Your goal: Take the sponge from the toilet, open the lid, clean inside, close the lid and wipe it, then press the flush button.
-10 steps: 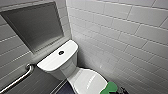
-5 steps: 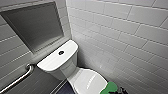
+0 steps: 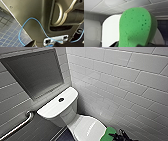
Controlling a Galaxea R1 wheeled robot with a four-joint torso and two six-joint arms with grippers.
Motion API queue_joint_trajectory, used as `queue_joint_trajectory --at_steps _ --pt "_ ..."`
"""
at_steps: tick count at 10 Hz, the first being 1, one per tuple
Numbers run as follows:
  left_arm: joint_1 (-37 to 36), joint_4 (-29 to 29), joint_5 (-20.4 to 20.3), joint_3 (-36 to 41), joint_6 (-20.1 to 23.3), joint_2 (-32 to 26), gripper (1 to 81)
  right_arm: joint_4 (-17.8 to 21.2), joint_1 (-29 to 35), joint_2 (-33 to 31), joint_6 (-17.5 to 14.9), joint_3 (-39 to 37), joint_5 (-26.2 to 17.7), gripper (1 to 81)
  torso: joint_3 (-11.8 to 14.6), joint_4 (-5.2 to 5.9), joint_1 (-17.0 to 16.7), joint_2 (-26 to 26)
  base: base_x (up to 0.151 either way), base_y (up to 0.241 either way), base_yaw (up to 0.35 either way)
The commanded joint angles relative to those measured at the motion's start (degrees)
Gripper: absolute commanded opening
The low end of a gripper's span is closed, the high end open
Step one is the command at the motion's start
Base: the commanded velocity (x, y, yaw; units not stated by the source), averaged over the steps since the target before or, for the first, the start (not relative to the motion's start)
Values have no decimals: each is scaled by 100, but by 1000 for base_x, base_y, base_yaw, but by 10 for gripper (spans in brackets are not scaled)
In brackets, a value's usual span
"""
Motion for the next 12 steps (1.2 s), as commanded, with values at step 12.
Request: queue_joint_trajectory --at_steps 12 --pt "294 -63 472 35 -2 -147 811 -111 364 703 11 -1301 5 811 0 0 0 0 0 0 0"
